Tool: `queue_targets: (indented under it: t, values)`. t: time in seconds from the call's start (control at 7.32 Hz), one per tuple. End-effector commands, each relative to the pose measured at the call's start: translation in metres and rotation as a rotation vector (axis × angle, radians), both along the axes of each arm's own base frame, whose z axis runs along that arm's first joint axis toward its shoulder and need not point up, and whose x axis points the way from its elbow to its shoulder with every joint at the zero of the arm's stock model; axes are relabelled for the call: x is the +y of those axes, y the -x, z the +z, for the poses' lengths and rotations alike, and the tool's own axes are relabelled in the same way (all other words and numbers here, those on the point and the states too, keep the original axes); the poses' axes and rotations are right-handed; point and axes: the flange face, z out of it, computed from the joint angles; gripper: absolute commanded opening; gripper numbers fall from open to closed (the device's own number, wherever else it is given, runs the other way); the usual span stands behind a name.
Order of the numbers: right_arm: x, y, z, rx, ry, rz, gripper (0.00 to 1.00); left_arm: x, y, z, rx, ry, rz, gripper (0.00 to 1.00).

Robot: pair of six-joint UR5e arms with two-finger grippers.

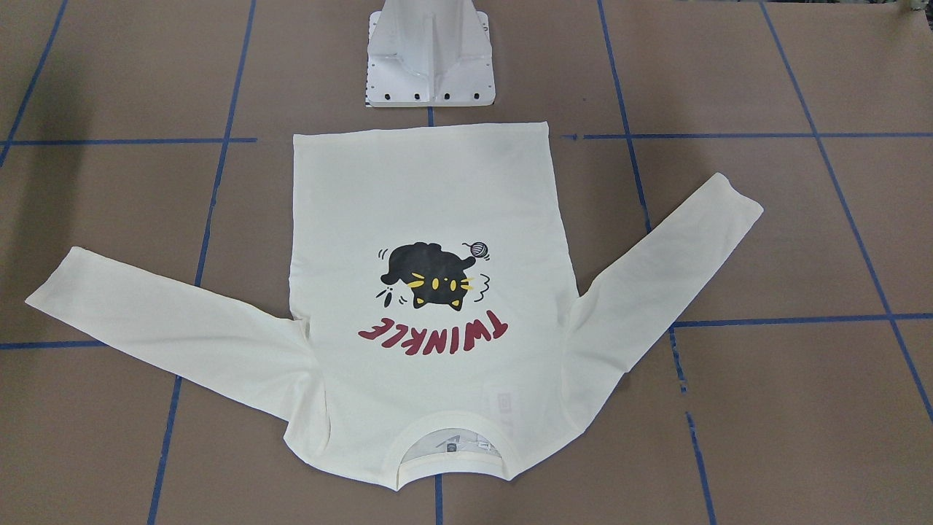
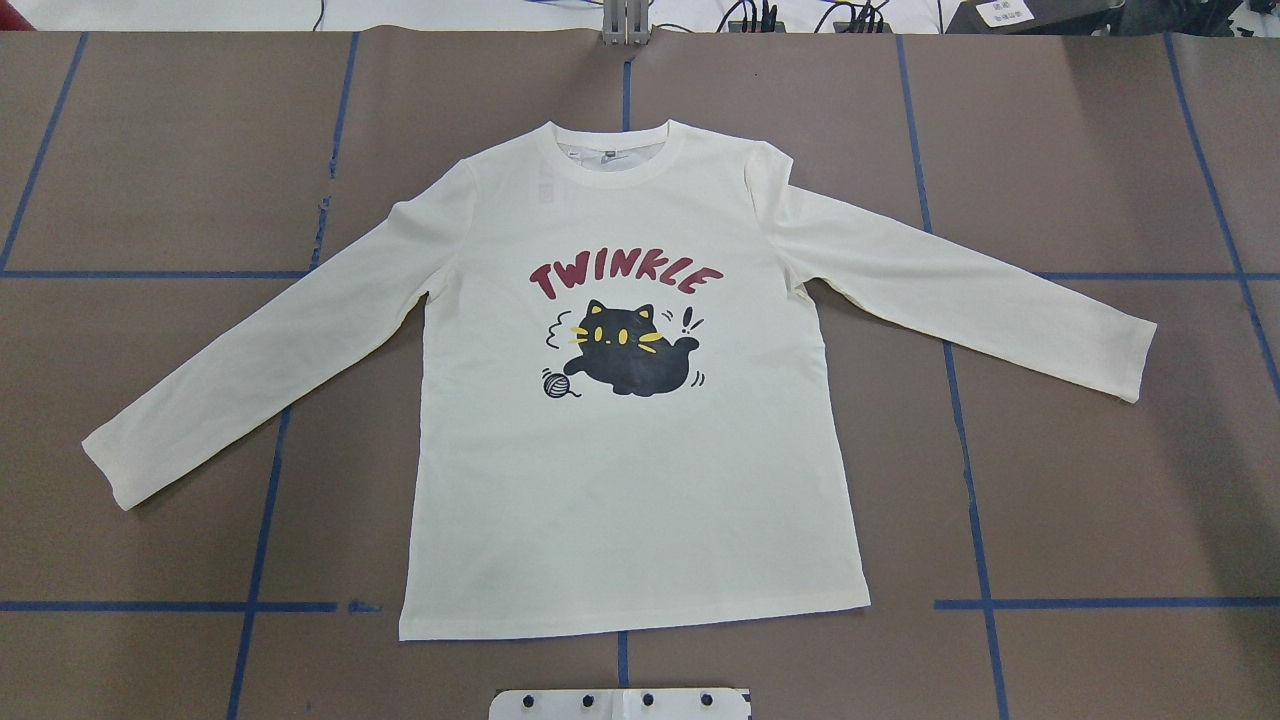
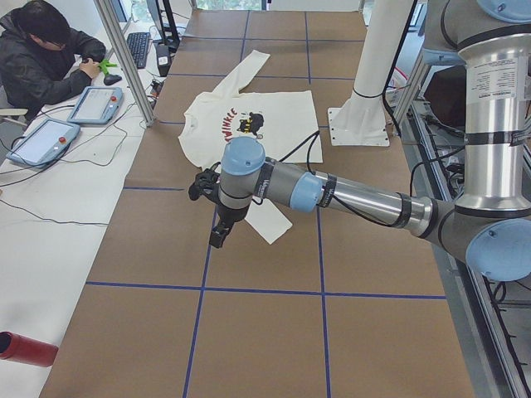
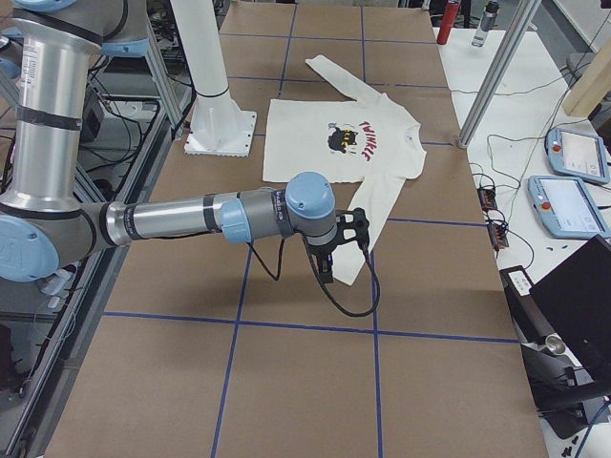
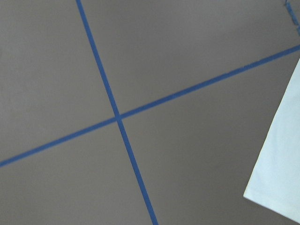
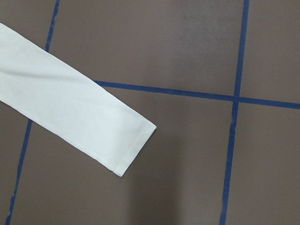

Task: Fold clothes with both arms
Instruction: 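Move the right gripper toward the sleeve cuff nearest it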

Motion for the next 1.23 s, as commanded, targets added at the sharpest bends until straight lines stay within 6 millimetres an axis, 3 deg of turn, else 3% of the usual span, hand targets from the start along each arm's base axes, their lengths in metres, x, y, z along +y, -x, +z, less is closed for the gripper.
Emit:
queue_targets:
  t: [0.0, 0.27, 0.41, 0.68, 0.82, 1.09]
  values:
    - [0.007, -0.001, 0.004, 0.01, -0.108, -0.001, 1.0, -0.01, 0.004, 0.008, 0.002, -0.145, -0.011, 0.99]
    - [0.018, 0.012, 0.033, -0.012, -0.082, 0.06, 1.0, -0.009, 0.003, 0.006, 0.004, -0.149, -0.009, 0.99]
    - [0.015, 0.033, 0.05, -0.011, -0.077, 0.09, 1.0, -0.005, 0.003, 0.007, 0.004, -0.149, -0.009, 0.99]
    - [0.0, 0.102, 0.057, -0.008, -0.067, 0.222, 0.99, -0.003, 0.004, 0.006, 0.006, -0.149, -0.01, 0.99]
    - [-0.009, 0.139, 0.073, -0.018, -0.07, 0.246, 0.94, -0.001, 0.004, 0.008, 0.005, -0.147, -0.009, 0.99]
    - [-0.04, 0.186, 0.102, -0.053, -0.077, 0.244, 0.79, 0.001, 0.004, 0.007, 0.005, -0.149, -0.009, 0.99]
